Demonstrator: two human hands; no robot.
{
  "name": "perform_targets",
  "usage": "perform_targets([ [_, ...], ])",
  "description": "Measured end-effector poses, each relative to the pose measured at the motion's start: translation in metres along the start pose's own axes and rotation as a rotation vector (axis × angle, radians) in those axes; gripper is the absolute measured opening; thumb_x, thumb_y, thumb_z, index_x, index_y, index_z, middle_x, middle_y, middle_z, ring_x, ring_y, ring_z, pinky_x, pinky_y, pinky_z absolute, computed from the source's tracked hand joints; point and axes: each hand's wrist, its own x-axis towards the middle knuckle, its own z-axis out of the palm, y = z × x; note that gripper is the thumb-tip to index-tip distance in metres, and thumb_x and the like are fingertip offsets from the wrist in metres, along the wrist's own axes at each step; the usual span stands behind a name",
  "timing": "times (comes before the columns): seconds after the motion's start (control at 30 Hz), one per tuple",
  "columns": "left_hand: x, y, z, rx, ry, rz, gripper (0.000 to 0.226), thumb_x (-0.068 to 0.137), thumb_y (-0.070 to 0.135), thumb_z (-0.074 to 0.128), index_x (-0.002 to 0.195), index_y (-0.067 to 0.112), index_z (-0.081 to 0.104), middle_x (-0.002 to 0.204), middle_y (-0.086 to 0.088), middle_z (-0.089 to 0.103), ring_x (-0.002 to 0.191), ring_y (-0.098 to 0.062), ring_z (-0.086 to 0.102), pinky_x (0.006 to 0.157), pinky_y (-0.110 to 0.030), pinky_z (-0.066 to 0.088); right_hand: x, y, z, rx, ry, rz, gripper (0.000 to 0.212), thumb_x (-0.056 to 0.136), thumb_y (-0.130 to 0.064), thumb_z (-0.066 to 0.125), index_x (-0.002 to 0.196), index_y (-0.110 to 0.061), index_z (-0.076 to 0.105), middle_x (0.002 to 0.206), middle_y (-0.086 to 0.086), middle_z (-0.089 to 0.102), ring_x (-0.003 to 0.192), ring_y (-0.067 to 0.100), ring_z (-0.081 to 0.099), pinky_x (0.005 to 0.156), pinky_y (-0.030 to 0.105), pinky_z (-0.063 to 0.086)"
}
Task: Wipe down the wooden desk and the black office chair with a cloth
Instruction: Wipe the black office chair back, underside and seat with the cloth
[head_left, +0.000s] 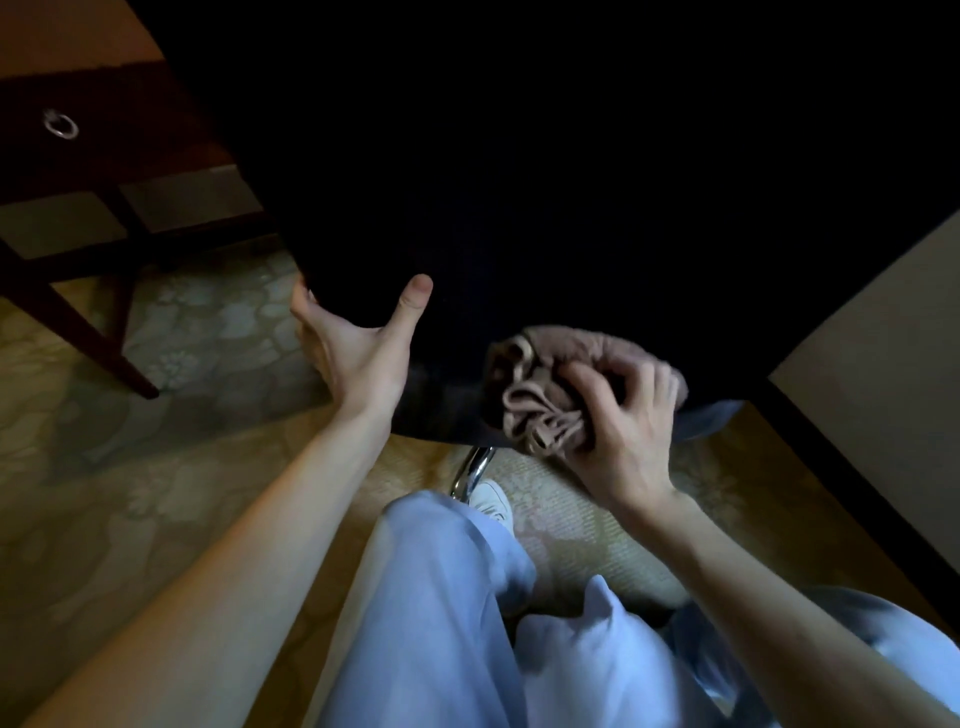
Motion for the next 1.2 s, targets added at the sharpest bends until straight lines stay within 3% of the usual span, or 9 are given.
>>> perform_targets([
  [0.13,-0.003,0.0,-0.003,-0.023,-0.026,-0.023,0.132,0.048,0.081,0.077,0.155,0.025,0.023,0.154,-0.004,0.041,0.144,-0.025,0.038,0.119,-0.049,0.035,0.051,-0.025,-0.019,0.056,0.217,0.007,0.05,0.08,-0.019,0.076,0.124,-0.026,0.053,0.118,0.009,0.038,0.102,0.03,0.042,0.088,0.045,0.038],
  [0.2,-0.002,-0.002,-0.005,-0.067,-0.032,-0.034,0.129,0.049,0.079,0.08,0.153,0.023,0.027,0.152,-0.005,0.046,0.142,-0.024,0.043,0.118,-0.048,0.037,0.063,-0.026,-0.012,-0.002,0.221,-0.006,0.052,0.078,-0.02,0.076,0.124,-0.027,0.053,0.118,0.01,0.042,0.101,0.03,0.042,0.088,0.043,0.036],
  [0.37,0.0,-0.011,-0.008,-0.138,-0.096,-0.045,0.119,0.056,0.077,0.082,0.149,0.022,0.032,0.15,-0.003,0.047,0.141,-0.022,0.045,0.118,-0.047,0.039,0.027,-0.008,0.039,-0.138,0.055,-0.076,0.035,0.079,-0.015,0.075,0.113,-0.02,0.07,0.104,0.015,0.06,0.093,0.031,0.045,0.08,0.045,0.039],
  [0.6,0.002,-0.018,-0.005,-0.18,-0.074,-0.021,0.098,0.067,0.062,0.082,0.144,0.02,0.039,0.146,-0.008,0.053,0.138,-0.024,0.049,0.117,-0.046,0.041,-0.064,0.018,0.09,-0.161,-0.425,-0.086,0.054,0.068,-0.01,0.077,0.118,-0.021,0.057,0.097,0.012,0.044,0.087,0.032,0.043,0.073,0.044,0.039],
  [0.8,-0.001,-0.016,-0.003,-0.171,-0.045,-0.008,0.104,0.065,0.07,0.082,0.144,0.019,0.038,0.146,-0.007,0.052,0.139,-0.027,0.047,0.117,-0.049,0.04,-0.063,0.012,0.081,-0.178,-0.563,0.014,0.061,0.058,-0.004,0.075,0.116,-0.018,0.064,0.098,0.017,0.053,0.09,0.037,0.051,0.074,0.047,0.044],
  [0.9,-0.007,-0.014,-0.004,-0.165,-0.058,-0.015,0.111,0.061,0.08,0.08,0.146,0.023,0.036,0.146,-0.005,0.051,0.14,-0.026,0.046,0.117,-0.048,0.04,-0.043,0.003,0.054,-0.105,-0.443,-0.004,0.055,0.06,-0.008,0.08,0.114,-0.014,0.068,0.098,0.017,0.056,0.09,0.036,0.051,0.075,0.046,0.043],
  [1.0,-0.011,-0.01,-0.005,-0.17,-0.073,-0.047,0.111,0.061,0.078,0.082,0.145,0.023,0.036,0.147,-0.006,0.05,0.14,-0.026,0.046,0.117,-0.049,0.039,-0.011,-0.009,0.026,-0.039,-0.186,-0.006,0.055,0.066,-0.016,0.085,0.117,-0.018,0.063,0.099,0.021,0.058,0.09,0.033,0.045,0.076,0.043,0.036],
  [1.1,-0.018,-0.006,-0.007,-0.161,-0.068,-0.033,0.099,0.07,0.072,0.073,0.144,0.017,0.039,0.144,-0.01,0.052,0.138,-0.03,0.047,0.116,-0.051,0.039,0.023,-0.024,-0.003,0.04,0.074,0.024,0.051,0.075,-0.021,0.08,0.12,-0.022,0.056,0.107,0.02,0.053,0.094,0.034,0.045,0.08,0.044,0.038],
  [1.2,-0.023,-0.004,-0.012,-0.19,-0.077,-0.042,0.084,0.075,0.071,0.062,0.139,0.019,0.044,0.141,-0.013,0.054,0.136,-0.031,0.049,0.115,-0.053,0.039,0.049,-0.035,-0.014,0.054,0.176,-0.035,0.046,0.08,-0.024,0.074,0.121,-0.024,0.054,0.117,0.009,0.04,0.1,0.031,0.043,0.084,0.044,0.037],
])
